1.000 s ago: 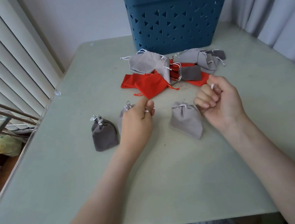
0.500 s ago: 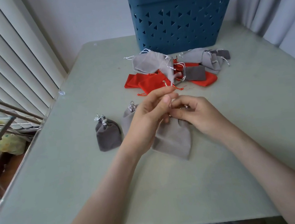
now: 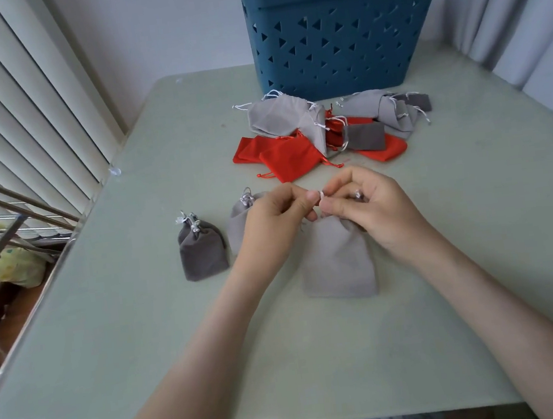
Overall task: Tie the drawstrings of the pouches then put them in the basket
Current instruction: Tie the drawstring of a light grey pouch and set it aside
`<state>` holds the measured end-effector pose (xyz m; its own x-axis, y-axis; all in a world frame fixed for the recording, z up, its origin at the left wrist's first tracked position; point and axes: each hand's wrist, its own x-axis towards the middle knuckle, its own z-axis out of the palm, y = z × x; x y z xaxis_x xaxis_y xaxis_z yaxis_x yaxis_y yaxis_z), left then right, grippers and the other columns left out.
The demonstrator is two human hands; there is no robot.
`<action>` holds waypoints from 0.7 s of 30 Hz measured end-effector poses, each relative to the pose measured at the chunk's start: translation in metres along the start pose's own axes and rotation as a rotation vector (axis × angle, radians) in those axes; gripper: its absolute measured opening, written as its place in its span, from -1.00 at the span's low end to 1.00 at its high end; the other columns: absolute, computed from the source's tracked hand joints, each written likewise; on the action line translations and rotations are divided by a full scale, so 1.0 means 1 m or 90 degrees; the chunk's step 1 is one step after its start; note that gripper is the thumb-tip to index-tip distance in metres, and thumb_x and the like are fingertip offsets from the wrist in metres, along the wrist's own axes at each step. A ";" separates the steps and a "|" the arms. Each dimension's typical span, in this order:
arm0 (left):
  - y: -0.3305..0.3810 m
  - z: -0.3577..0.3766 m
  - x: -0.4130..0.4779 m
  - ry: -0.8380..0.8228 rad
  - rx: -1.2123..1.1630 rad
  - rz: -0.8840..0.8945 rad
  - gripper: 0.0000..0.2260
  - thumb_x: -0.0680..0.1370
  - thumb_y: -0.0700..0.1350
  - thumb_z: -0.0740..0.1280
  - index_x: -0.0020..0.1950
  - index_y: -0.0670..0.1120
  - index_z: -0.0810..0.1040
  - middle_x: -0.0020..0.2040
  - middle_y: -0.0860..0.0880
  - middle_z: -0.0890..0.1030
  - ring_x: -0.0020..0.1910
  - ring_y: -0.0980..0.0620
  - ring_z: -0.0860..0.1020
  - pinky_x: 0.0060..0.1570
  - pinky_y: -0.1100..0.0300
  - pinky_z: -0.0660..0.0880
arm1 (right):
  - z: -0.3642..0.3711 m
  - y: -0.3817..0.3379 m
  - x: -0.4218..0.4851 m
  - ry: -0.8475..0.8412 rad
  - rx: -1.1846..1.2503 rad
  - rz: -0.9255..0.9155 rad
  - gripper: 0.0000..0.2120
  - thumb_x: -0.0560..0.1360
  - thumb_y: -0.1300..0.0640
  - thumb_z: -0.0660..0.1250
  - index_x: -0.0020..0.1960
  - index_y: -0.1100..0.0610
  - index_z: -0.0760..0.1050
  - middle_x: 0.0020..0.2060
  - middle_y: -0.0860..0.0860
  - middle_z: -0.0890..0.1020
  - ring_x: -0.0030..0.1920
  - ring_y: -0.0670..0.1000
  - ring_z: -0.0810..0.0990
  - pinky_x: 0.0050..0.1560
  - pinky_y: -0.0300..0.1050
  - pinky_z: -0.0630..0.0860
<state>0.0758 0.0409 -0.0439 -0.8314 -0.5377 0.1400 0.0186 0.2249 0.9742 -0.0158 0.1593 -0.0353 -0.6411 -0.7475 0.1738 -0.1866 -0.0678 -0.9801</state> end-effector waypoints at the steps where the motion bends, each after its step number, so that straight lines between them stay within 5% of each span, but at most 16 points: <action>1: 0.000 0.001 0.000 0.000 0.007 -0.002 -0.75 0.56 -0.11 0.31 -0.33 -0.04 0.51 -0.45 0.14 0.52 -0.39 0.13 0.34 -0.33 0.22 0.28 | -0.001 0.001 0.001 0.003 -0.009 -0.005 -0.85 0.45 0.33 0.38 -0.08 0.12 0.49 -0.45 -0.07 0.60 -0.44 -0.15 0.44 -0.34 -0.36 0.34; 5: 0.002 0.001 -0.002 -0.015 0.028 -0.007 -0.73 0.56 -0.08 0.31 -0.35 -0.05 0.53 -0.45 0.12 0.51 -0.44 0.16 0.31 -0.34 0.22 0.28 | -0.002 0.004 0.001 -0.014 -0.076 -0.038 -0.76 0.46 0.31 0.38 -0.06 -0.04 0.57 -0.38 -0.02 0.57 -0.29 0.02 0.44 -0.22 -0.22 0.35; 10: 0.006 0.000 -0.004 -0.053 0.031 -0.003 -0.74 0.59 -0.14 0.27 -0.30 -0.01 0.56 -0.50 0.22 0.51 -0.48 0.25 0.36 -0.39 0.43 0.29 | -0.001 0.002 0.001 0.040 -0.085 -0.067 -0.80 0.42 0.30 0.41 -0.25 0.01 0.54 -0.32 -0.08 0.56 -0.33 -0.16 0.41 -0.25 -0.34 0.31; 16: 0.004 0.004 -0.005 -0.098 0.057 0.075 -0.82 0.53 -0.24 0.33 -0.11 0.05 0.58 -0.30 0.15 0.52 -0.28 0.34 0.46 -0.16 0.46 0.32 | 0.001 0.002 0.001 0.074 -0.058 -0.094 -0.86 0.38 0.24 0.41 -0.26 0.04 0.51 -0.22 -0.03 0.40 -0.28 -0.25 0.38 -0.20 -0.42 0.29; 21: -0.001 0.007 -0.007 -0.091 0.100 0.096 -0.78 0.54 -0.24 0.33 -0.26 0.03 0.53 -0.44 0.14 0.39 -0.40 0.29 0.37 -0.31 0.40 0.26 | 0.010 0.001 -0.002 0.059 -0.036 -0.108 -0.74 0.43 0.44 0.33 -0.26 0.11 0.46 -0.24 -0.01 0.38 -0.32 -0.32 0.41 -0.25 -0.49 0.32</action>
<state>0.0777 0.0499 -0.0466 -0.8961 -0.3706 0.2441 0.0713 0.4227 0.9035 -0.0072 0.1539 -0.0374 -0.6625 -0.6643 0.3462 -0.3375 -0.1478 -0.9296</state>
